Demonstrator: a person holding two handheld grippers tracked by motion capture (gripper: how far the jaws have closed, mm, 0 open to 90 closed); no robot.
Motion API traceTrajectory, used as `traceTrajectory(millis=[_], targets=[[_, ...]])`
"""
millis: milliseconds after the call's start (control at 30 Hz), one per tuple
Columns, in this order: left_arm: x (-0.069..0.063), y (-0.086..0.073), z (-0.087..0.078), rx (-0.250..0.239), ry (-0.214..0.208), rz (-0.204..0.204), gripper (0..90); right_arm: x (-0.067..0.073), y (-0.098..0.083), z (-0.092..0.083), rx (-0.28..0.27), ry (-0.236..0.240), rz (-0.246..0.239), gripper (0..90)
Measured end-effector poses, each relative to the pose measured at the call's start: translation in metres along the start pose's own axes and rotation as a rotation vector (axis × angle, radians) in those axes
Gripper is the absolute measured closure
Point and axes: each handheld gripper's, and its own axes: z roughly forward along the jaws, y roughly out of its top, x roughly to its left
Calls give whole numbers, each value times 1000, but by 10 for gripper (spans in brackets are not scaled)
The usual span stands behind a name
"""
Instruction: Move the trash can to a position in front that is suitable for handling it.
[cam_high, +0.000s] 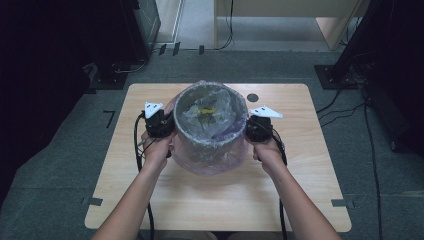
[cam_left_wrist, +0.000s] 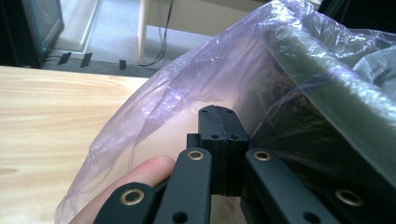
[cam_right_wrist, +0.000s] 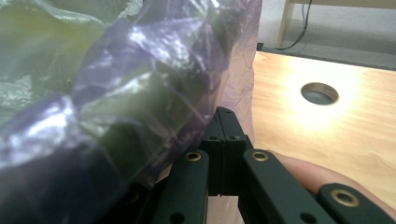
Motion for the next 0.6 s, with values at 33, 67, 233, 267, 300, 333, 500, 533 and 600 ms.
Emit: traceTrajectory(millis=[33, 67, 233, 267, 300, 333, 500, 533, 600], targets=[[-4, -3, -4, 1, -2, 2, 900, 0, -3, -5, -1, 0, 4, 900], [-9, -7, -10, 2, -3, 7, 900, -1, -8, -14, -2, 1, -1, 900], [-21, -19, -26, 6, -16, 21, 900, 1, -19, -35, 2, -3, -7, 900], [-21, -19, -26, 6, -16, 21, 900, 1, -19, -35, 2, -3, -7, 900], [-24, -21, -30, 11, -24, 34, 900, 2, -25, -46, 5, 5, -8, 900], [-25, -22, -33, 13, -27, 42, 900, 2, -25, -46, 5, 5, -8, 900], [-38, -31, -49, 19, -48, 75, 900, 1, -41, -73, 6, 23, -6, 900], [-42, -36, -55, 22, -56, 76, 900, 1, -43, -77, 3, 22, -3, 900], [-44, -39, -58, 21, -58, 70, 900, 2, -46, -81, 3, 24, -1, 900]])
